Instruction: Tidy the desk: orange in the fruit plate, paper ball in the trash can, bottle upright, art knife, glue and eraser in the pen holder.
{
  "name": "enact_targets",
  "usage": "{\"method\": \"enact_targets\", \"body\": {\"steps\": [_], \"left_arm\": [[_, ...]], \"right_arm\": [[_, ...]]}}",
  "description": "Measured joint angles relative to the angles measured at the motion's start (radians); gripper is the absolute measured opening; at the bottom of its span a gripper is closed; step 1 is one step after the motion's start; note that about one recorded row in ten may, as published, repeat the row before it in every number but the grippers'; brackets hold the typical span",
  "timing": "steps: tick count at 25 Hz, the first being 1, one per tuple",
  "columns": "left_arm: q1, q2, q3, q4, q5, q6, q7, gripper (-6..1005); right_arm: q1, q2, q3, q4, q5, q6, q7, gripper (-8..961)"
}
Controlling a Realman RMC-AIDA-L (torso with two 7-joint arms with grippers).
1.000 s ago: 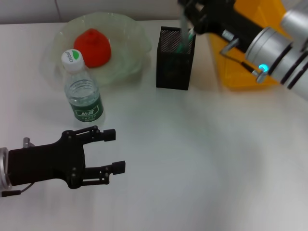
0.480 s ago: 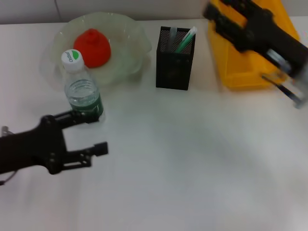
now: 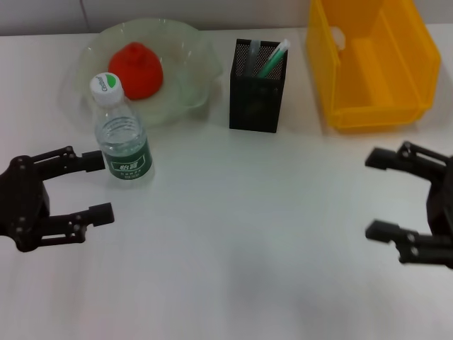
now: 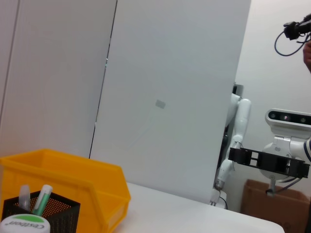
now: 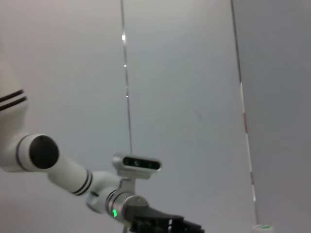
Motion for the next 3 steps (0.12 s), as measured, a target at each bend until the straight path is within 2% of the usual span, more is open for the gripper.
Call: {"method": "enact_targets", "body": {"steps": [3], "left_arm": [[0.007,0.006,0.001,0.004,0.006,0.012,-0.005,827]], "right_arm": [[-0.007,0.002,0.012,0.0,-0.013,-0.013,0.001,823]]}}
